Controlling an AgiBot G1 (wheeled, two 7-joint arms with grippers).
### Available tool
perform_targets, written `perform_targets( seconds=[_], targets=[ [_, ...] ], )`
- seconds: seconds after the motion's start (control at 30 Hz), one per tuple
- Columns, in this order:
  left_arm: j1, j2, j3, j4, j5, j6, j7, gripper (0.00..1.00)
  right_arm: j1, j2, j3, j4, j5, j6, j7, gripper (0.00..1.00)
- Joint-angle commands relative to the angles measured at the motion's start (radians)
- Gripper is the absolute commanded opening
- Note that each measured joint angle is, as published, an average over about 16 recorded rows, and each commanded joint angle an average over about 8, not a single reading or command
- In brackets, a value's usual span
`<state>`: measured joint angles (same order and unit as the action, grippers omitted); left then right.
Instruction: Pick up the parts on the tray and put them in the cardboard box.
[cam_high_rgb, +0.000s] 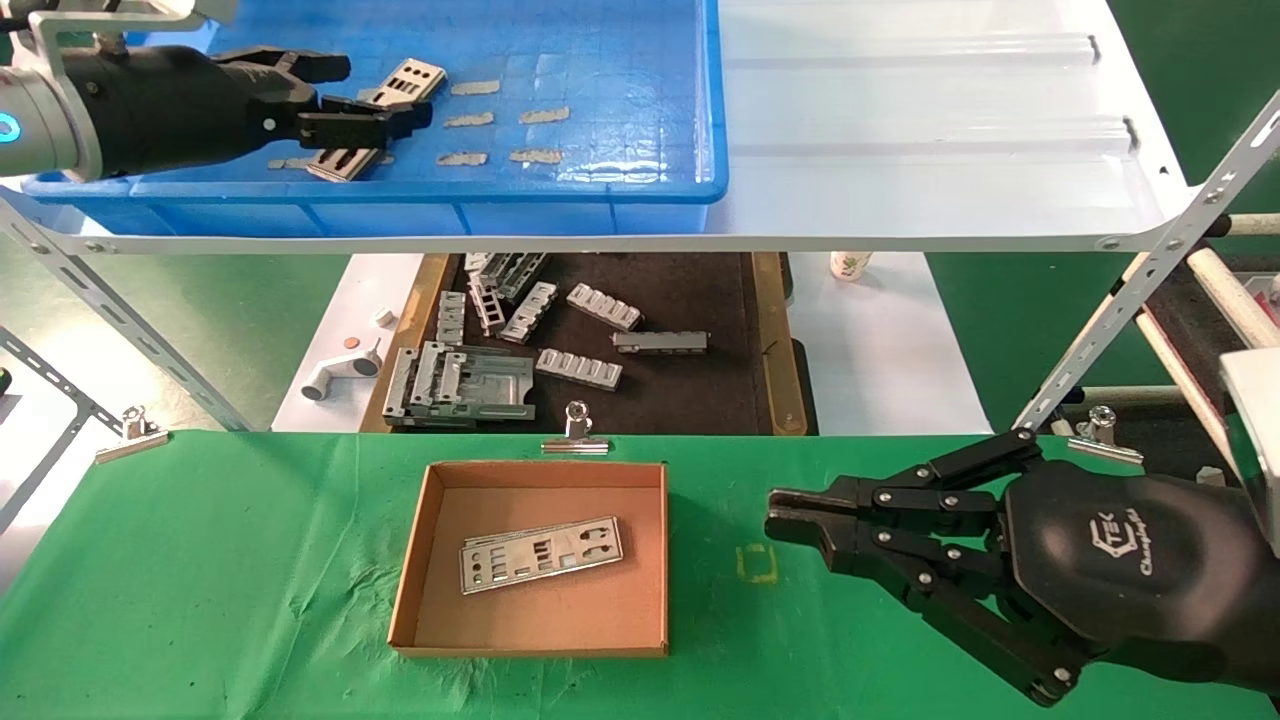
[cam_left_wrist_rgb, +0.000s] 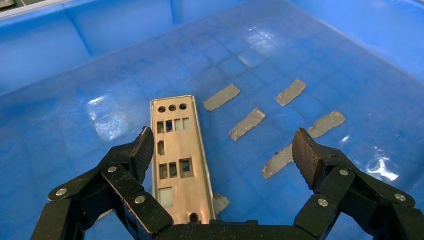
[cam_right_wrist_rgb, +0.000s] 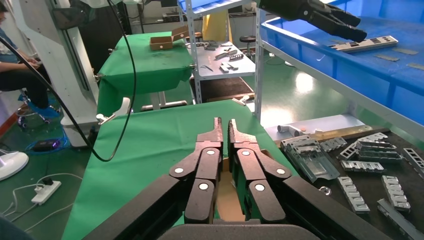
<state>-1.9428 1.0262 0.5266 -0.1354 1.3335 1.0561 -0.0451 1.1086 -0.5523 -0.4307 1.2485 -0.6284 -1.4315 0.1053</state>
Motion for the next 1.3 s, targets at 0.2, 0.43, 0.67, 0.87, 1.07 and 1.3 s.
perform_targets(
  seconds=[0.2,0.43,0.67,0.87,1.07,1.3],
  targets=[
    [-0.02,0.027,0.002,0.065,0.005,-0.035,0.035,0.71,0.0,0.0,0.0,0.0,0.0,0.0,0.0,0.0],
    [-0.031,0.043,0.001,0.097,0.005,-0.071,0.054,0.13,0.0,0.0,0.0,0.0,0.0,0.0,0.0,0.0],
    [-0.034,0.057,-0.003,0.126,-0.001,-0.119,0.045,0.0,0.0,0.0,0.0,0.0,0.0,0.0,0.0,0.0],
    [-0.03,0.068,-0.002,0.136,0.001,-0.158,0.041,0.0,0.0,0.0,0.0,0.0,0.0,0.0,0.0,0.0],
    [-0.025,0.076,-0.003,0.138,0.0,-0.169,0.04,0.0,0.0,0.0,0.0,0.0,0.0,0.0,0.0,0.0],
    [-0.019,0.078,-0.003,0.137,0.0,-0.155,0.04,0.0,0.0,0.0,0.0,0.0,0.0,0.0,0.0,0.0]
  ],
)
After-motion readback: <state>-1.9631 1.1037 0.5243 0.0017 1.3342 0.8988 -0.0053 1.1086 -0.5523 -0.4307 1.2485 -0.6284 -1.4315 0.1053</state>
